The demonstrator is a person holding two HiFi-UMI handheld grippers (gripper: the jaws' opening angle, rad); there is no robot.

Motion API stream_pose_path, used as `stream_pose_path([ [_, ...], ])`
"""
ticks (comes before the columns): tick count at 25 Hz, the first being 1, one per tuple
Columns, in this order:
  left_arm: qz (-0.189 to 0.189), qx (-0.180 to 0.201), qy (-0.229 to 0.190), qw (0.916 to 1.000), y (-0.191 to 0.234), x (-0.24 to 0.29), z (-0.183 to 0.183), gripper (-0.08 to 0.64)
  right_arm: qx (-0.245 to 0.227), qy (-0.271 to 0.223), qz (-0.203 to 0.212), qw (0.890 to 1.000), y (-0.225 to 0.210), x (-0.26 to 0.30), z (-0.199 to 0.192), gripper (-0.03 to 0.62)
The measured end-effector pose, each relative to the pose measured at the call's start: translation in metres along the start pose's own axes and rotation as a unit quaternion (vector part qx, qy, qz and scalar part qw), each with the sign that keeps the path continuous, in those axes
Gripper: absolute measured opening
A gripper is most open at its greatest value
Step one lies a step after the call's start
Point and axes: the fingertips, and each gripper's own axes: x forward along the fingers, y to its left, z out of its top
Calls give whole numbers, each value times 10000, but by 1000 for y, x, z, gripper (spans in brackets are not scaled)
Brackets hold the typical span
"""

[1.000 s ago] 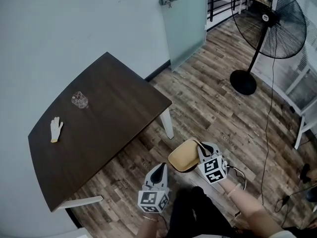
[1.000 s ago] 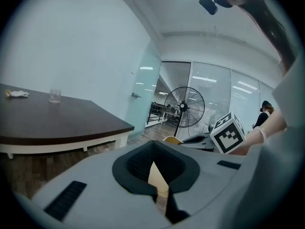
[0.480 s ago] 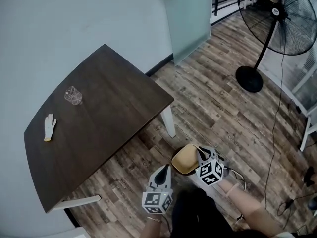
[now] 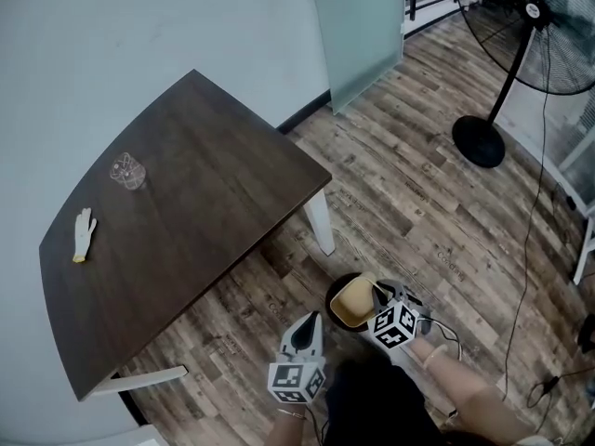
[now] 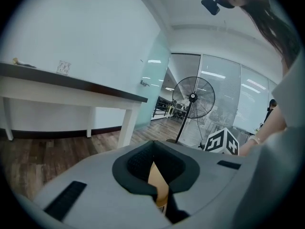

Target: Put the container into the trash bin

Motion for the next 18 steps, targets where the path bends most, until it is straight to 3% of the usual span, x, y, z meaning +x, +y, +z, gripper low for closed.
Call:
stream_pose_path([
  [11, -22, -44, -60, 10000, 21, 27, -41, 18, 189, 512, 363, 9978, 22, 64, -54, 83],
  [18, -81, -51, -4, 10000, 17, 24, -37, 18, 292, 614, 581, 9960, 32, 60, -55, 123],
])
